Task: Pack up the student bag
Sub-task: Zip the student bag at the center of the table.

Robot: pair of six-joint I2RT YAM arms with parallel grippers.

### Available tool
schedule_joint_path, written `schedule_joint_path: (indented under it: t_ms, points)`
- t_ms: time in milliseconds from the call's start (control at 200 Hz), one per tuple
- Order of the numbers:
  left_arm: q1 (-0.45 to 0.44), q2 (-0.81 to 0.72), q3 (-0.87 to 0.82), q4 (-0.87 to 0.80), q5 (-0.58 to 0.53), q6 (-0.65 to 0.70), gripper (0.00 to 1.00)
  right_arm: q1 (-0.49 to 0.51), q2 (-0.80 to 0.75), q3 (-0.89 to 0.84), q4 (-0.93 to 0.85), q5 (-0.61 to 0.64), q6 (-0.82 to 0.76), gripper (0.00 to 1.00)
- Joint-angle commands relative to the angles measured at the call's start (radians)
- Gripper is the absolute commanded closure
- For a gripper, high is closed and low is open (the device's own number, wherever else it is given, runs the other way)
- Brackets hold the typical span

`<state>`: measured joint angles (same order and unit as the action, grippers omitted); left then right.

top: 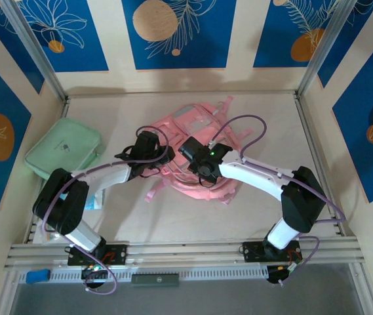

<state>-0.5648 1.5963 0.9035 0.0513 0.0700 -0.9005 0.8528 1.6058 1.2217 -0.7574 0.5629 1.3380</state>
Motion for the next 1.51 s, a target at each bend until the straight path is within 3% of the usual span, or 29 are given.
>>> schedule_joint_path:
  t_ms: [0,120,255,500,760,905,1065,1175,1501]
  points:
    - [0.011,0.038,0.049,0.036,0.051,-0.017,0.59,-0.011,-0.036,-0.019,0.020,-0.032,-0.021,0.50]
    - [0.011,0.055,0.061,0.046,0.070,-0.024,0.60,-0.025,-0.040,-0.028,0.037,-0.057,-0.034,0.50]
    - [0.008,0.068,0.077,0.045,0.102,-0.025,0.68,-0.046,-0.043,-0.036,0.054,-0.088,-0.060,0.50]
    - [-0.005,0.040,0.053,0.046,0.125,-0.057,1.00,-0.115,-0.056,-0.024,0.052,-0.154,-0.156,0.50]
    - [-0.101,-0.020,0.031,0.052,0.068,-0.161,1.00,-0.197,-0.178,-0.038,-0.104,-0.162,-0.214,0.42]
    - [-0.149,-0.037,0.047,0.037,0.015,-0.219,1.00,-0.149,-0.298,-0.125,-0.134,-0.192,-0.174,0.37]
    - [-0.194,-0.037,0.088,-0.025,-0.052,-0.250,1.00,-0.006,-0.328,-0.160,-0.164,-0.157,-0.056,0.36]
    - [-0.211,-0.038,0.085,-0.011,-0.069,-0.276,1.00,0.088,-0.297,-0.175,-0.092,-0.119,0.008,0.36]
    - [-0.226,-0.059,0.092,-0.033,-0.107,-0.283,1.00,0.177,-0.081,-0.048,0.028,0.042,0.085,0.42]
